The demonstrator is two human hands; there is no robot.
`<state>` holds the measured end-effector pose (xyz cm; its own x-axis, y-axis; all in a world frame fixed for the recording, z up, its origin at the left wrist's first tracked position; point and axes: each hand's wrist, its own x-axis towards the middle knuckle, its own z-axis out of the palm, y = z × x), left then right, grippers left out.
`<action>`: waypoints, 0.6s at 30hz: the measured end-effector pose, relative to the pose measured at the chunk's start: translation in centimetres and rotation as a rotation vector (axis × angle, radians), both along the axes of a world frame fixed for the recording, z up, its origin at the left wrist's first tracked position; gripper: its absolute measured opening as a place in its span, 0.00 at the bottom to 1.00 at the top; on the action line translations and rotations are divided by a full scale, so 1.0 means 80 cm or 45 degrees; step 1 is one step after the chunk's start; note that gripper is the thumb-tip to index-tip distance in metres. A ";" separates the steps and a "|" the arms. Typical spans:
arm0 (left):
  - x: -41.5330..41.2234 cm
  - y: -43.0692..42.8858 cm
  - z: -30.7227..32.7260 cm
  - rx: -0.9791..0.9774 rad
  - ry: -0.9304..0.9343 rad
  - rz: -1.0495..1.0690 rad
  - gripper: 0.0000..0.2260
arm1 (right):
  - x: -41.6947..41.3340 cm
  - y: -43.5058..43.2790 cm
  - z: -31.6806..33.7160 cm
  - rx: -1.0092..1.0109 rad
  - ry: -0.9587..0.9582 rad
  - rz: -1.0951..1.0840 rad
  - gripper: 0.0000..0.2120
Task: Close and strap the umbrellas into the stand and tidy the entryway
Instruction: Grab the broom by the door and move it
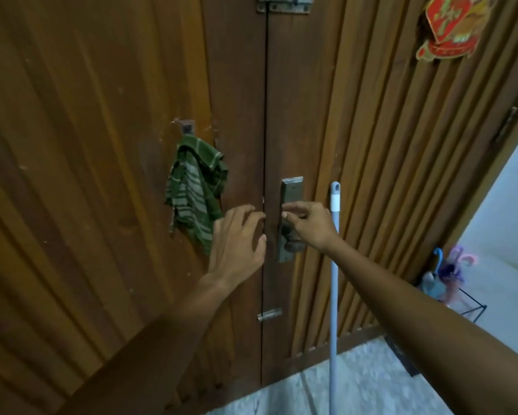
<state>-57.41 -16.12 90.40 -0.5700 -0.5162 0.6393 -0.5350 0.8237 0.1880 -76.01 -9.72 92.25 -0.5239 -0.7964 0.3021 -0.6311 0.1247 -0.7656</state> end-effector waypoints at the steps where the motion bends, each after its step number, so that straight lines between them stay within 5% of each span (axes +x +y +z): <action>1: -0.020 0.006 -0.004 0.056 -0.035 -0.036 0.16 | -0.015 0.007 -0.005 0.014 -0.019 -0.017 0.11; 7: -0.155 0.036 -0.033 0.435 -0.119 -0.158 0.07 | -0.139 0.050 -0.052 0.137 -0.071 -0.145 0.08; 11: -0.244 0.041 -0.077 0.831 -0.072 -0.091 0.11 | -0.218 0.053 -0.082 0.214 -0.163 -0.131 0.07; 14: -0.285 0.035 -0.119 1.144 0.005 -0.035 0.16 | -0.259 0.037 -0.102 0.269 -0.244 -0.018 0.07; 18: -0.305 0.029 -0.153 1.373 0.031 -0.103 0.10 | -0.274 0.010 -0.124 0.284 -0.354 0.172 0.15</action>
<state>-81.79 -13.83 78.19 -0.6211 -0.7749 -0.1176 -0.4726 0.2505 0.8449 -97.96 -8.95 82.36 -0.4472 -0.8941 -0.0255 -0.4256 0.2378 -0.8731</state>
